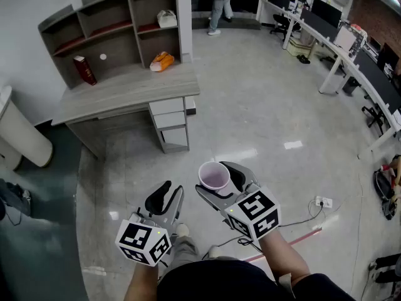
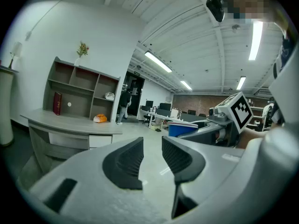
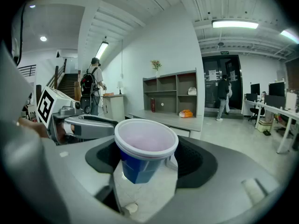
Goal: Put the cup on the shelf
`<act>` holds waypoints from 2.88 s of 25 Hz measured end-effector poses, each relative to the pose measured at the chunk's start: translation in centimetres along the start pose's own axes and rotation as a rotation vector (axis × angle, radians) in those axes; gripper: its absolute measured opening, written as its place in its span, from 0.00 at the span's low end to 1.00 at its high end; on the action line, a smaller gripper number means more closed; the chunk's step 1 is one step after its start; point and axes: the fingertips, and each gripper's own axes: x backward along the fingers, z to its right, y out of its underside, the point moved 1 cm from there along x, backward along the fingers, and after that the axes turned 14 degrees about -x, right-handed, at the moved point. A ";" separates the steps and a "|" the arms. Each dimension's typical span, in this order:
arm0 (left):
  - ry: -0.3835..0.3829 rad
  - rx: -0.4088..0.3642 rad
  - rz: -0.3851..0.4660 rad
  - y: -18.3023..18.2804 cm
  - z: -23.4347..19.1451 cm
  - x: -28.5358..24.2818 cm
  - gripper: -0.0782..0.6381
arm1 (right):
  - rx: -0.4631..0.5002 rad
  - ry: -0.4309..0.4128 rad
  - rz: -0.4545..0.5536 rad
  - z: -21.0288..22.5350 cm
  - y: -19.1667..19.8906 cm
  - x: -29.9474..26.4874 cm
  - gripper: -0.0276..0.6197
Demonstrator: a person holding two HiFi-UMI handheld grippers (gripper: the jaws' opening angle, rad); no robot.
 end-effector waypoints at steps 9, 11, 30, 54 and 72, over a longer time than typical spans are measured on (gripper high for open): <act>0.002 0.011 -0.005 0.4 -0.7 0.0 0.26 | -0.067 -0.041 0.010 -0.5 -0.2 -0.8 0.58; 0.005 0.015 -0.007 0.5 -0.9 -0.1 0.26 | -0.062 -0.039 0.001 -0.5 -0.2 -1.1 0.58; 0.013 0.024 -0.022 0.8 -12.6 -2.6 0.26 | -0.010 -0.040 -0.049 -1.1 -3.9 -13.3 0.58; 0.084 0.026 -0.064 1.5 -23.0 -7.1 0.25 | -0.001 -0.013 -0.048 0.8 -9.6 -24.9 0.58; 0.023 -0.005 -0.069 -2.4 -30.2 -17.1 0.25 | 0.036 -0.103 -0.052 7.5 -17.0 -33.1 0.58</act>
